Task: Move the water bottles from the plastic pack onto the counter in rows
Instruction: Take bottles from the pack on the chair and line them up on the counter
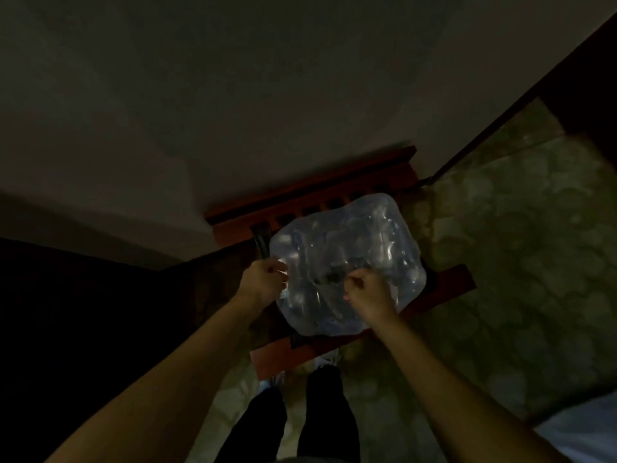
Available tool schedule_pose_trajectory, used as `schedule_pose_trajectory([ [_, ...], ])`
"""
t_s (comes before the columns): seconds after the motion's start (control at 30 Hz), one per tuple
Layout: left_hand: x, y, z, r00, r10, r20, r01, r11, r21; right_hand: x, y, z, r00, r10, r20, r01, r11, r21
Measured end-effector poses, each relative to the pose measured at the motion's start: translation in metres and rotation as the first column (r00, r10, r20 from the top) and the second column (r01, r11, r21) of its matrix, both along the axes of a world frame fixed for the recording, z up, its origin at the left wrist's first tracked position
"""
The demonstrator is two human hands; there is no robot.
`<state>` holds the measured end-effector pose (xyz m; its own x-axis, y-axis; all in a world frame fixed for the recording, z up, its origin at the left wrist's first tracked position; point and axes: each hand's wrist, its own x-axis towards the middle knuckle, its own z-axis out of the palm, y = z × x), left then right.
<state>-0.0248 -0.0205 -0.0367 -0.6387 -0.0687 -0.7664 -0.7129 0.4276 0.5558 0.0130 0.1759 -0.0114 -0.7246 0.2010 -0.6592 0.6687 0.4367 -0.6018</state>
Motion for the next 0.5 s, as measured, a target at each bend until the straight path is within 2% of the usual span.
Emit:
schedule_pose_trajectory([
  [0.13, -0.005, 0.006, -0.045, 0.995, 0.025, 0.097, -0.020, 0.998, -0.060, -0.002, 0.010, -0.029, 0.998, 0.011, 0.064, -0.010, 1.000, -0.002],
  [0.23, 0.003, 0.013, -0.071, 0.990, -0.022, 0.141, 0.041, 0.990, -0.137, -0.003, 0.014, -0.044, 0.995, 0.013, 0.096, -0.013, 1.000, -0.008],
  [0.33, 0.006, 0.018, -0.088, 0.985, -0.074, 0.157, 0.109, 0.967, -0.229, -0.002, 0.015, -0.054, 0.996, 0.028, 0.085, -0.027, 1.000, -0.005],
  [0.5, 0.005, 0.019, -0.107, 0.969, -0.019, 0.245, 0.094, 0.949, -0.300, 0.004, 0.016, -0.066, 0.997, 0.059, 0.057, -0.060, 0.998, 0.026],
])
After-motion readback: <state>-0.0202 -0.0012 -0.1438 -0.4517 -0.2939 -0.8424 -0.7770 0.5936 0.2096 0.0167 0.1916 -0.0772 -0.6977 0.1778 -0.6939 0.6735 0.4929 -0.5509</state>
